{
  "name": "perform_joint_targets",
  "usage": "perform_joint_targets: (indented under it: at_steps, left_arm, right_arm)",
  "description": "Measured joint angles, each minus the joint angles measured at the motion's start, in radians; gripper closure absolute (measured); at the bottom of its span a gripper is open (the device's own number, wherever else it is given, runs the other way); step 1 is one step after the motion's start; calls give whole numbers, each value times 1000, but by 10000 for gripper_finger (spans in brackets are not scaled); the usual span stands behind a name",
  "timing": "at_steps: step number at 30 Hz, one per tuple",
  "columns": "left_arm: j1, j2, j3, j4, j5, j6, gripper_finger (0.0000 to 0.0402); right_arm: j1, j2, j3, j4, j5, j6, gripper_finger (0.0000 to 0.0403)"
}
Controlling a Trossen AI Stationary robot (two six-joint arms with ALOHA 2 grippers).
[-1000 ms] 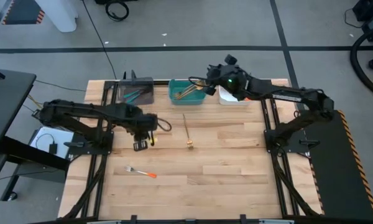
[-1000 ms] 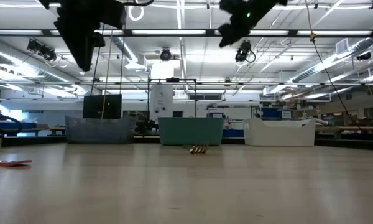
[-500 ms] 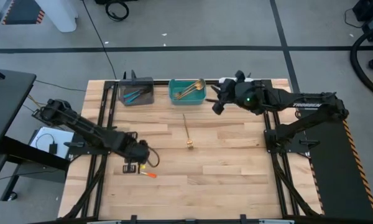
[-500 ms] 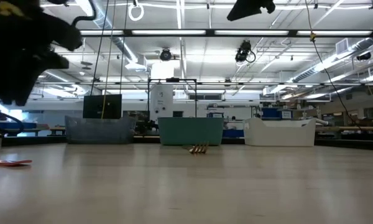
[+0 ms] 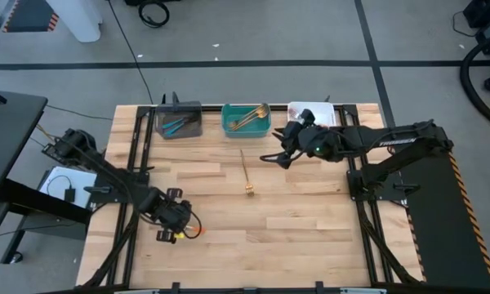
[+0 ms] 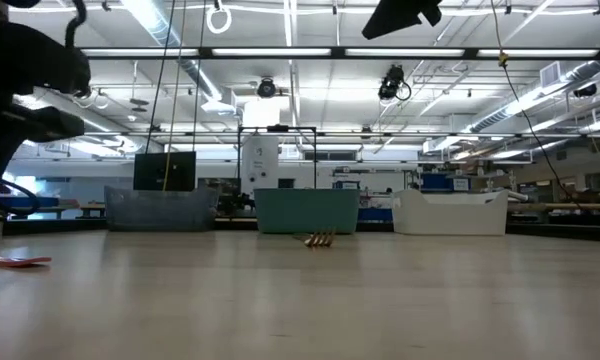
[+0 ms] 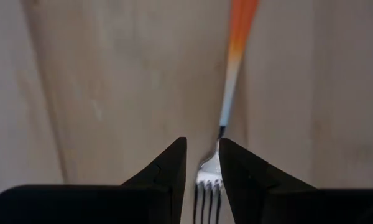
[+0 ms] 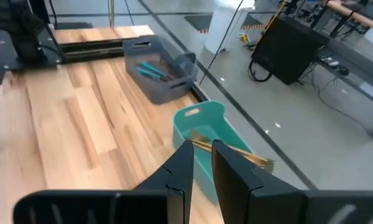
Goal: Sort silverware by color (type)
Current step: Put the orange fork into the white bin
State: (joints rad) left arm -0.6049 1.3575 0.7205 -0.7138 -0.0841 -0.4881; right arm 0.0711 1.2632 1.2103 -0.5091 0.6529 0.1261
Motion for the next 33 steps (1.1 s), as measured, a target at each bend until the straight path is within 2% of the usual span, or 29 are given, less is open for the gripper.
perform_joint_targets:
  at_steps: [13,20,23,27,33]
  left_arm:
    - [-41,182,-2,71,-2,-49,299]
    - [-33,194,-6,94,-2,-55,302]
    - [-27,198,-6,84,2,-52,325]
    - [-26,197,-5,84,-2,-50,385]
    - [9,199,49,33,-2,-42,389]
  right_arm:
    - [2,11,0,-41,-33,91,337]
    - [2,12,0,-46,-31,91,337]
    - [2,12,0,-46,-28,91,337]
    - [2,12,0,-46,-27,92,337]
    - [-4,12,0,-45,-27,146,337]
